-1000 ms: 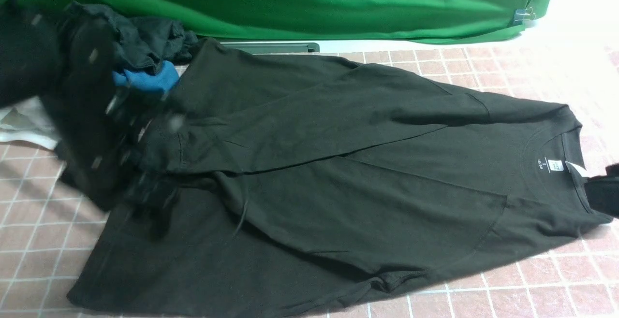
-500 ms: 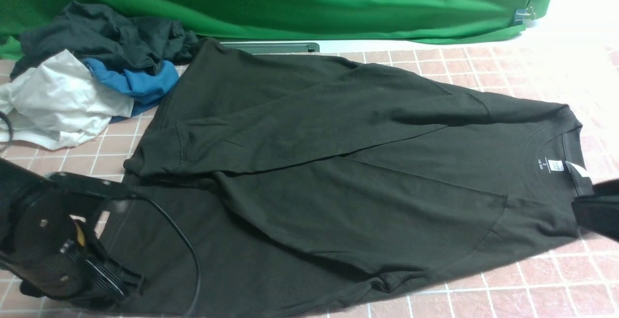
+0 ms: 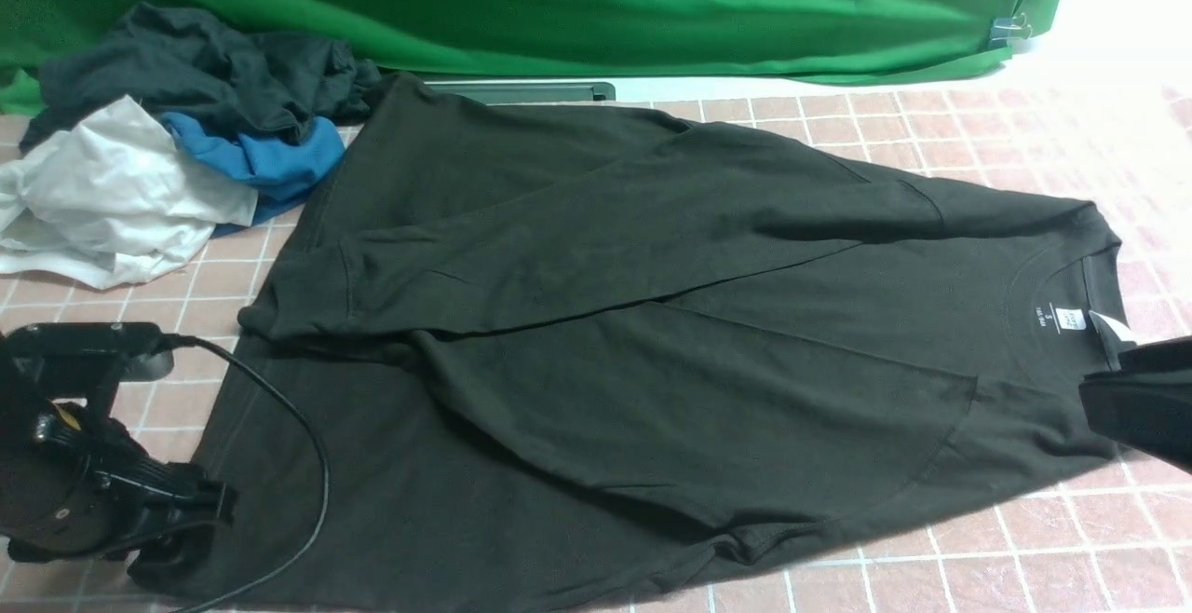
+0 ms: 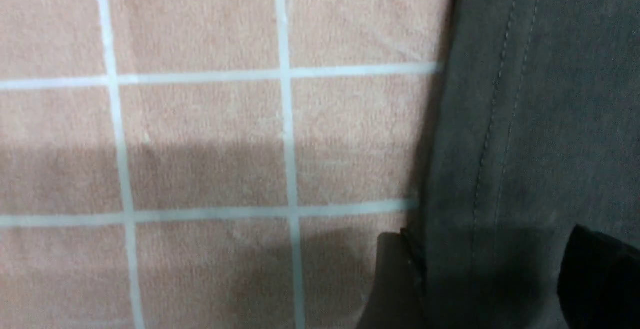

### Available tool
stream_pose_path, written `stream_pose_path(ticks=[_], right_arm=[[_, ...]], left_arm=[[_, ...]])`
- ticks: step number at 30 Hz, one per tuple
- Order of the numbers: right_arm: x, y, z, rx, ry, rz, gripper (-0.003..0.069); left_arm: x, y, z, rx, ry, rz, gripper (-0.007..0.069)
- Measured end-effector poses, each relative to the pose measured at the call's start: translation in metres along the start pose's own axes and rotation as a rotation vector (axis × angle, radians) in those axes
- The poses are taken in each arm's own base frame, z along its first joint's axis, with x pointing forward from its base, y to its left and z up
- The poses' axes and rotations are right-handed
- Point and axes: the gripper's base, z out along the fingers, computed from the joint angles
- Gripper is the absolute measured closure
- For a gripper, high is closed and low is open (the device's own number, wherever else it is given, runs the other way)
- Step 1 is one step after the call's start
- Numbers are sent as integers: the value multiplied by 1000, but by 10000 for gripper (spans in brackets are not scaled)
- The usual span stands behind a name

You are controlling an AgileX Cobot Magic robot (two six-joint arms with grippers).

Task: Fold a long-sleeved shirt over a pink coffee tablecloth.
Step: 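Grasp the near edge of the shirt at its hem and shoulder corners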

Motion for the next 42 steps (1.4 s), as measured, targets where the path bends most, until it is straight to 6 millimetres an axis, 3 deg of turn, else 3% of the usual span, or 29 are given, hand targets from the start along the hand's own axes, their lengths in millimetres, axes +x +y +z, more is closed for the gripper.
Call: stream_pose_path(ticks=[14, 19, 21, 24, 29, 32, 36, 38, 40, 42], right_arm=[[0, 1, 0, -6, -1, 2, 449], [0, 1, 0, -6, -1, 2, 445], [0, 1, 0, -6, -1, 2, 441], [0, 1, 0, -6, -1, 3, 442], [-1, -1, 2, 5, 7, 0, 440], [-3, -5, 16, 45, 60, 21, 440], [2, -13, 52, 86, 203, 74, 440], [10, -25, 76, 126, 307, 147, 439], [15, -34, 87, 152, 345, 194, 439], [23, -61, 106, 224, 405, 348, 433]], left_arm=[[8, 1, 17, 0, 71, -24, 220], [6, 0, 19, 10, 85, -38, 338], [4, 0, 15, 15, 98, -42, 454], [3, -1, 5, 26, 120, -48, 568], [1, -3, -27, 39, 27, -64, 584], [7, -7, -52, 61, -68, -77, 584], [15, -12, -79, 96, -193, -91, 584], [21, -15, -92, 119, -261, -78, 584], [23, -16, -98, 127, -292, -70, 584], [27, -18, -106, 134, -334, -58, 584]])
